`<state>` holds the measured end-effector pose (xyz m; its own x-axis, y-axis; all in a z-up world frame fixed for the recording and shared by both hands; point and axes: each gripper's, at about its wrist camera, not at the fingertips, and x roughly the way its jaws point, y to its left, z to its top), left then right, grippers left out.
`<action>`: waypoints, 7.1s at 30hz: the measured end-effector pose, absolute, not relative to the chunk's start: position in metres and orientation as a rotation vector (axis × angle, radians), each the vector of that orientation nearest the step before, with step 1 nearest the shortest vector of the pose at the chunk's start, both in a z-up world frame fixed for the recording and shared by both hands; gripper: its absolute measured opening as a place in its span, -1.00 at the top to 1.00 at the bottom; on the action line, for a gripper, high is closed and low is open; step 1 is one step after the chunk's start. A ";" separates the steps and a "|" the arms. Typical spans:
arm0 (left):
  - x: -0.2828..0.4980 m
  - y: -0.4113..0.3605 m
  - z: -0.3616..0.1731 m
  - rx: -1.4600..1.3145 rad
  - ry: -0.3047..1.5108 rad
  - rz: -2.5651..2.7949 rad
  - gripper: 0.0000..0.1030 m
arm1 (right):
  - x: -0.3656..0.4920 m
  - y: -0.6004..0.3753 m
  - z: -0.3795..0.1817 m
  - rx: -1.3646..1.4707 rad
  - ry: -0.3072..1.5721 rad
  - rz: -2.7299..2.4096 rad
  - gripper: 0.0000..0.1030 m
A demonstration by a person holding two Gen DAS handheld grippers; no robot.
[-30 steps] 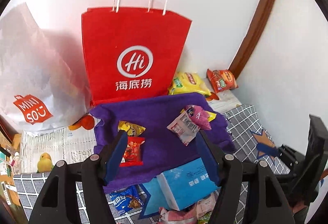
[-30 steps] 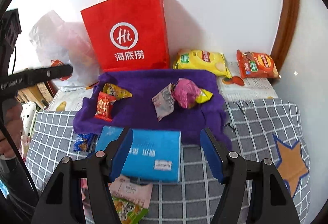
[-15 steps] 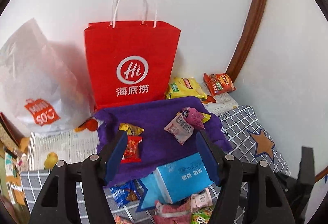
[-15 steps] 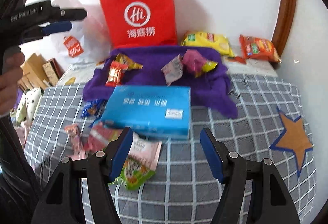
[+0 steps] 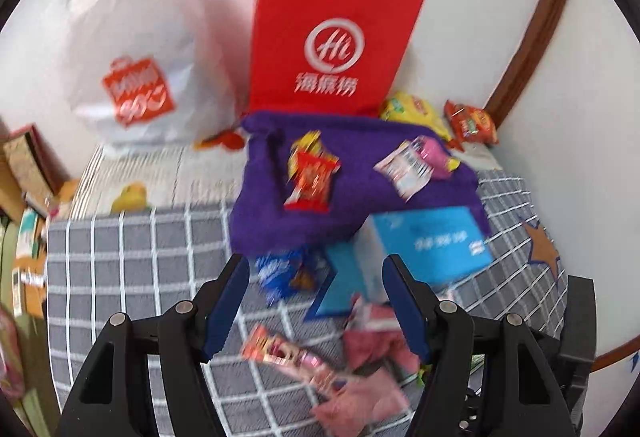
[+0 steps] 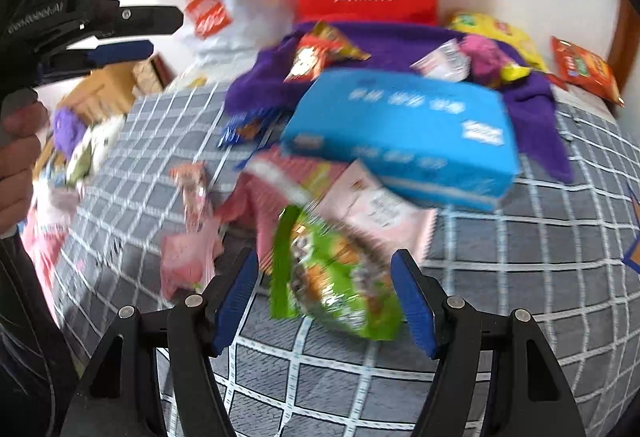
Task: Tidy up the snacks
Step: 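Grasp the green snack bag with the right tool, then grasp the pink strawberry-bear snack stick with the left tool while the right holds the green bag, then lift both held snacks up from the pile, then carry both held snacks over the purple towel, then lower both snacks onto the purple towel and open both tools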
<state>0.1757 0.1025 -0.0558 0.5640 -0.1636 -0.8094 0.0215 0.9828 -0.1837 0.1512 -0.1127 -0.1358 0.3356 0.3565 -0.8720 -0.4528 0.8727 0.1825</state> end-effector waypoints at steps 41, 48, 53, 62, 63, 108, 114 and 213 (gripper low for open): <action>0.157 0.092 -0.171 -0.144 0.950 0.001 0.53 | 0.181 -0.216 -0.157 -0.059 0.874 0.264 0.07; 0.156 0.093 -0.171 -0.169 0.940 0.018 0.54 | 0.187 -0.220 -0.163 -0.016 0.909 0.290 0.00; 0.156 0.089 -0.171 -0.139 0.943 0.032 0.53 | 0.190 -0.224 -0.167 0.020 0.926 0.303 -0.07; 0.156 0.088 -0.171 -0.129 0.942 0.045 0.52 | 0.188 -0.220 -0.166 -0.002 0.916 0.276 -0.06; 0.157 0.088 -0.171 -0.131 0.942 0.045 0.56 | 0.188 -0.221 -0.166 0.000 0.915 0.274 -0.05; 0.127 0.107 -0.103 -0.276 0.841 0.020 0.64 | 0.112 -0.233 -0.048 0.022 0.700 0.296 0.10; 0.125 0.095 -0.077 -0.270 0.829 -0.043 0.64 | 0.121 -0.216 -0.055 0.001 0.719 0.303 0.10; 0.365 0.054 -0.133 -0.265 1.159 -0.215 0.64 | 0.397 -0.117 -0.122 -0.183 1.034 0.415 0.11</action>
<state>0.3652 0.0537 -0.1333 0.3859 -0.3022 -0.8716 0.0303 0.9485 -0.3155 0.3968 -0.1171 -0.1221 0.4428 0.2476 -0.8617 -0.4174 0.9075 0.0462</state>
